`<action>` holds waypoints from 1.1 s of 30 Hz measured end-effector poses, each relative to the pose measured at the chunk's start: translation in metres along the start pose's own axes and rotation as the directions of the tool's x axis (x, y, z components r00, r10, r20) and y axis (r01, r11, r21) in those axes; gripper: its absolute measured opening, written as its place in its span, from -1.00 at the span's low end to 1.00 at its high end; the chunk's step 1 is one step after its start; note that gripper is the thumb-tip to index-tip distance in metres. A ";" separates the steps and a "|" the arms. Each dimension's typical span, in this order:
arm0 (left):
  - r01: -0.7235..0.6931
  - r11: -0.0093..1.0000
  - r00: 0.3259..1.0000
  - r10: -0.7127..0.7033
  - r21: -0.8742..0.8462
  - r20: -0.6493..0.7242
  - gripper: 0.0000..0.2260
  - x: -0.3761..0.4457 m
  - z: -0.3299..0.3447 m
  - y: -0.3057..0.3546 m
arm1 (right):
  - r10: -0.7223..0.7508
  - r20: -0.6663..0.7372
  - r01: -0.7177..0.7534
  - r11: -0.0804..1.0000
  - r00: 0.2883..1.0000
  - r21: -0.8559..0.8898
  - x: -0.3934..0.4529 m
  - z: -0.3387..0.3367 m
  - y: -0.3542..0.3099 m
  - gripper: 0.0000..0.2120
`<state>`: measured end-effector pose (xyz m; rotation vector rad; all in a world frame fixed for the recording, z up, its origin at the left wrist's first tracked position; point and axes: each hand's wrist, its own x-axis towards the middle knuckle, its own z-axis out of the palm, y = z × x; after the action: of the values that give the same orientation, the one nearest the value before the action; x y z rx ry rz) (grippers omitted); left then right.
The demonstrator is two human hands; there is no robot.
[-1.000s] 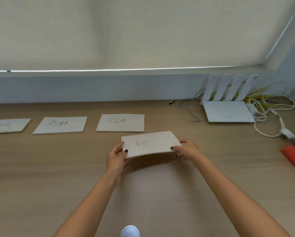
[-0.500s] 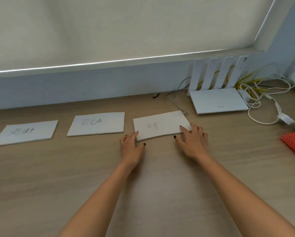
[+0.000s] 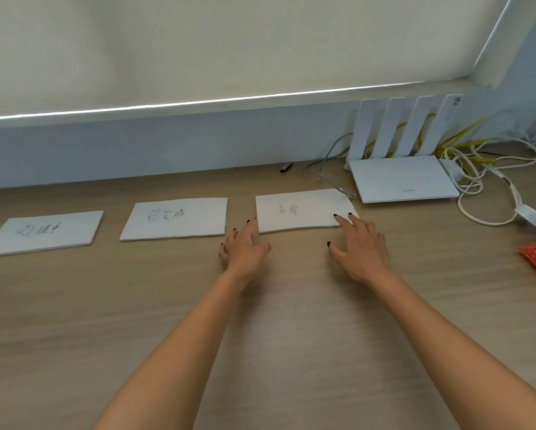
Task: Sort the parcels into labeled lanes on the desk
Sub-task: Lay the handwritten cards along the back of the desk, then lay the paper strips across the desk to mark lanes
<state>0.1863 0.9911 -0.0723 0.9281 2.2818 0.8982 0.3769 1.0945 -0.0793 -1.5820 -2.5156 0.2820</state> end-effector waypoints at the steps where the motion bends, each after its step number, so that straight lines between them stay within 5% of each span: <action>1: -0.018 1.000 0.999 0.017 -0.007 -0.034 -0.43 -0.017 -0.018 0.003 | -0.025 -0.004 0.025 0.999 1.000 0.044 -0.010 -0.017 -0.012 -0.40; 8: 0.004 0.969 0.999 0.008 -0.247 0.050 -0.43 -0.121 -0.055 -0.037 | -0.062 0.189 -0.008 0.937 0.980 0.348 -0.099 -0.030 -0.053 -0.37; 14: 0.064 0.876 0.992 -0.109 -0.478 -0.067 -0.57 -0.247 -0.143 -0.045 | -0.127 0.218 0.000 0.864 0.968 0.504 -0.221 -0.106 -0.116 -0.37; 24: -0.106 0.906 0.992 0.068 -0.411 -0.107 -0.46 -0.409 -0.248 -0.022 | -0.139 0.134 0.013 0.741 0.981 0.671 -0.380 -0.204 -0.178 -0.38; 33: -0.154 0.895 0.981 0.087 -0.418 -0.174 -0.46 -0.522 -0.297 -0.082 | -0.167 0.127 0.013 0.654 0.978 0.756 -0.497 -0.217 -0.236 -0.39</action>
<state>0.2880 0.4439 0.1678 0.8282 2.0287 1.5002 0.4341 0.5620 0.1726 -1.0954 -2.0925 1.3238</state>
